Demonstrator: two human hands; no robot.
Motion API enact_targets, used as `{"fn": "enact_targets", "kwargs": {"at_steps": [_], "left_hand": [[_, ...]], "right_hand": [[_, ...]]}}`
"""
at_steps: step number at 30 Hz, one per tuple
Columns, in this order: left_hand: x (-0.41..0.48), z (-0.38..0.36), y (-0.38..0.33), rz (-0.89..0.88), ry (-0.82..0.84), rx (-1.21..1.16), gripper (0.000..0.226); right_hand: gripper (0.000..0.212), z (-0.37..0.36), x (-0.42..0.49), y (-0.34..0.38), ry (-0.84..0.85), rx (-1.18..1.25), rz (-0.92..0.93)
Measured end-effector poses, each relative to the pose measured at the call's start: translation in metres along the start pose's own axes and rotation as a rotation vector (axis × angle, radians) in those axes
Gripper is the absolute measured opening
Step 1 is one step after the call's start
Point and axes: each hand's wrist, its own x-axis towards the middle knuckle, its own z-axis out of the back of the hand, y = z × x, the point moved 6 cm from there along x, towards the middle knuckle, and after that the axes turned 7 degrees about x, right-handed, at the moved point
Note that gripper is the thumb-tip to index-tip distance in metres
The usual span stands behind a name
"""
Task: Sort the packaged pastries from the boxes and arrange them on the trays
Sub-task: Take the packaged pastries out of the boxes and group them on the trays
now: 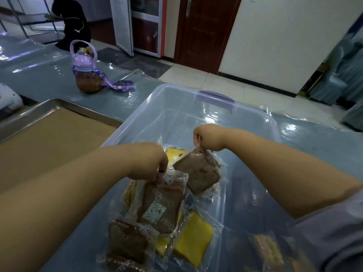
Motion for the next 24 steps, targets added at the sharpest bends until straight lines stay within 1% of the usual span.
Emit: {"fn": "enact_targets", "kwargs": {"at_steps": [3,5,6,9,13,14,18,21,24], "left_hand": [[-0.009,0.004,0.001,-0.012,-0.038,-0.026,0.028],[-0.018,0.007,0.000,-0.016,-0.078,-0.046,0.021],[-0.023,0.009,0.000,-0.012,-0.111,-0.060,0.022],[-0.041,0.017,-0.002,0.002,-0.226,-0.130,0.027],[-0.066,0.028,-0.005,0.011,-0.431,-0.228,0.008],[-0.072,0.031,-0.006,0.013,-0.493,-0.237,0.008],[-0.095,0.040,-0.011,0.011,-0.689,-0.347,0.015],[-0.110,0.050,-0.019,-0.016,-0.806,-0.418,0.012],[-0.126,0.062,-0.033,-0.057,-0.933,-0.457,0.016]], "right_hand": [[0.023,0.012,-0.030,-0.003,-0.091,0.033,-0.048],[0.028,0.016,-0.053,-0.004,-0.166,0.044,-0.101],[0.030,0.018,-0.064,-0.004,-0.212,0.031,-0.132],[0.027,0.021,-0.100,-0.001,-0.368,0.022,-0.228],[0.022,0.021,-0.146,0.004,-0.563,0.135,-0.338],[0.022,0.021,-0.158,0.007,-0.620,0.164,-0.355],[0.026,0.020,-0.209,0.026,-0.876,0.247,-0.343],[0.026,0.018,-0.239,0.039,-1.018,0.296,-0.335],[0.026,0.017,-0.269,0.048,-1.147,0.344,-0.327]]}}
